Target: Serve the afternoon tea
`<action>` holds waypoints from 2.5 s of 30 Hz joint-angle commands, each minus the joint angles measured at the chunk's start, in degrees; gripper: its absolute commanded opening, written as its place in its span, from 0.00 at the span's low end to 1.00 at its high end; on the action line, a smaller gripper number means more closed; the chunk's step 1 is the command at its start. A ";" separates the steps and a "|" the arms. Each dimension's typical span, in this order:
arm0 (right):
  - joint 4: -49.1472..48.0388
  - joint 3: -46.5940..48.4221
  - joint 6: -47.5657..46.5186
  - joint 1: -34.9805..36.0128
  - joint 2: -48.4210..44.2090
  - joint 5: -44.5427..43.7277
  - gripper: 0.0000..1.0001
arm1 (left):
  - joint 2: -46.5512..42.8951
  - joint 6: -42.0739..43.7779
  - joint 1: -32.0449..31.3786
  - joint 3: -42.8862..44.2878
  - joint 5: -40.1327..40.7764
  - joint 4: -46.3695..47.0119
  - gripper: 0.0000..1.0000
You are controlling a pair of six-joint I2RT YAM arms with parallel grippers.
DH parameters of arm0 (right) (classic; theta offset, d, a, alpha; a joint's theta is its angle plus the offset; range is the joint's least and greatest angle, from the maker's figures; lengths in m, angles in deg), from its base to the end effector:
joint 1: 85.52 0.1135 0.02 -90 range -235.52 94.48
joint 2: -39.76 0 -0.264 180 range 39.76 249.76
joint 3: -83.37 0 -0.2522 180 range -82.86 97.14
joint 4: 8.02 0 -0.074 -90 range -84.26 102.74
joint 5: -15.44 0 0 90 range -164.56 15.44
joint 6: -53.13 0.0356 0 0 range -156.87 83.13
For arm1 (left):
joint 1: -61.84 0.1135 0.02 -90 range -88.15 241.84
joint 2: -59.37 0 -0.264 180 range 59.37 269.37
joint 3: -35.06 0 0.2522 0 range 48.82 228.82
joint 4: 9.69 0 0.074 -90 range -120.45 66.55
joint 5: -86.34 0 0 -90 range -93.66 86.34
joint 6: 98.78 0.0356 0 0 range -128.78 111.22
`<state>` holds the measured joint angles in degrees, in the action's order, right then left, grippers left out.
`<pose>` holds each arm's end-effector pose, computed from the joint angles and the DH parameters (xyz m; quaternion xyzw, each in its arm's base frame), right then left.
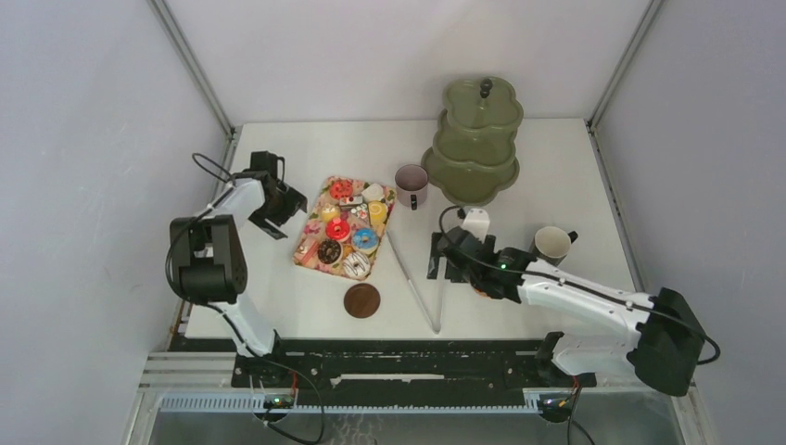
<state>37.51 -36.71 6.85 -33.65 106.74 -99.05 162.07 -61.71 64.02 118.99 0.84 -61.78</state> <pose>0.1547 0.1731 0.2410 0.0021 0.9281 0.0972 0.3593 0.3524 0.0162 0.1865 -0.4616 0.8705 -0.0362 0.1667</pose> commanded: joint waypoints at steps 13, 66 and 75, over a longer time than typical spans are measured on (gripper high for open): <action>-6.01 0.28 11.48 3.15 14.08 -2.56 0.81 | -30.38 18.05 -6.00 -9.82 2.87 2.84 0.87; -9.39 36.86 -11.44 -11.71 43.71 4.46 0.60 | -39.82 23.30 -8.83 -10.80 2.36 1.24 0.92; -7.47 43.47 -15.14 -12.92 50.29 3.57 0.59 | -39.92 23.30 -8.81 -11.11 2.10 1.18 0.92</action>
<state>29.57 4.09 -5.69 -46.17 156.01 -94.38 123.10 -39.70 55.36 106.79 3.17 -61.30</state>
